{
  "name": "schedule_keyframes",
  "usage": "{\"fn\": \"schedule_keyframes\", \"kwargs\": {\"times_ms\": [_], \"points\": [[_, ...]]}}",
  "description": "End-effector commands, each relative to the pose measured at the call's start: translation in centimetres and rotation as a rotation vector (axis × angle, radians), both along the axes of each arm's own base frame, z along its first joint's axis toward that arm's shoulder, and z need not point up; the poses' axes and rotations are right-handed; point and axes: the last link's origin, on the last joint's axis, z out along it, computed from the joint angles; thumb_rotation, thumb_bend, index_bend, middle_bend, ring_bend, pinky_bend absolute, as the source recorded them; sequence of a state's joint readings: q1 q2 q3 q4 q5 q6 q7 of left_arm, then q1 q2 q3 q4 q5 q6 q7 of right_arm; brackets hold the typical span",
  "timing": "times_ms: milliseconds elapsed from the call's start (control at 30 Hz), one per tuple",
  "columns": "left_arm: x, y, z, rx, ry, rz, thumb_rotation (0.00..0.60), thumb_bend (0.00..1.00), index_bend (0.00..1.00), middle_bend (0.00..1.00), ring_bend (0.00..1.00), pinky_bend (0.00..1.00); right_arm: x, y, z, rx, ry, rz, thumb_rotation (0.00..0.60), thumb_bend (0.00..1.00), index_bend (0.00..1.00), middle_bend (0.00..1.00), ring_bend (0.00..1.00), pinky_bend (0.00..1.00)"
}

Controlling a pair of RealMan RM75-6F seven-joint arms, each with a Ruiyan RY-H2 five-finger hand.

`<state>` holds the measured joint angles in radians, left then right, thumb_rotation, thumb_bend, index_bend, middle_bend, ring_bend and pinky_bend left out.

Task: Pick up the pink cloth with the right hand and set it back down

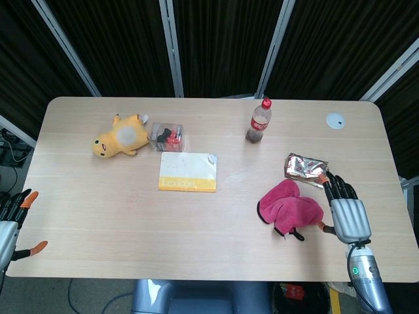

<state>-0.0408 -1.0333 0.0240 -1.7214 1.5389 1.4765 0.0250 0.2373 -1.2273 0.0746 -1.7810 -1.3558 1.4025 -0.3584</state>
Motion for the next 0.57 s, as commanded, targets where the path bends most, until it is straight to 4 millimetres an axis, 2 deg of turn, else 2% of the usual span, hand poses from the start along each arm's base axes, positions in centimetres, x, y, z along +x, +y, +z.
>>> {"fn": "schedule_keyframes", "kwargs": {"times_ms": [33, 100, 233, 333, 567], "points": [[0.0, -0.1, 0.0, 0.0, 0.008, -0.006, 0.6, 0.0, 0.0, 0.0, 0.0, 0.0, -1.0, 3.9, 1.1, -0.021, 0.031, 0.086, 0.6, 0.03, 0.0, 0.0, 0.0, 0.14], [0.1, -0.3, 0.0, -0.006, 0.022, -0.014, 0.6, 0.0, 0.0, 0.0, 0.0, 0.0, -1.6, 5.3, 1.4, -0.01, 0.066, 0.128, 0.6, 0.02, 0.0, 0.0, 0.0, 0.14], [0.2, -0.6, 0.0, -0.003, 0.061, -0.041, 0.6, 0.0, 0.0, 0.0, 0.0, 0.0, -2.5, 6.4, 1.6, 0.012, 0.126, 0.15, 0.6, 0.0, 0.0, 0.0, 0.0, 0.08], [0.1, -0.7, 0.0, 0.0, 0.094, -0.057, 0.6, 0.0, 0.0, 0.0, 0.0, 0.0, -2.9, 6.5, 1.4, 0.025, 0.11, 0.123, 0.6, 0.0, 0.0, 0.0, 0.0, 0.03], [0.0, -0.5, 0.0, 0.001, 0.103, -0.058, 0.6, 0.0, 0.0, 0.0, 0.0, 0.0, -2.8, 6.5, 1.2, 0.028, 0.096, 0.12, 0.6, 0.0, 0.0, 0.0, 0.0, 0.03]]}}
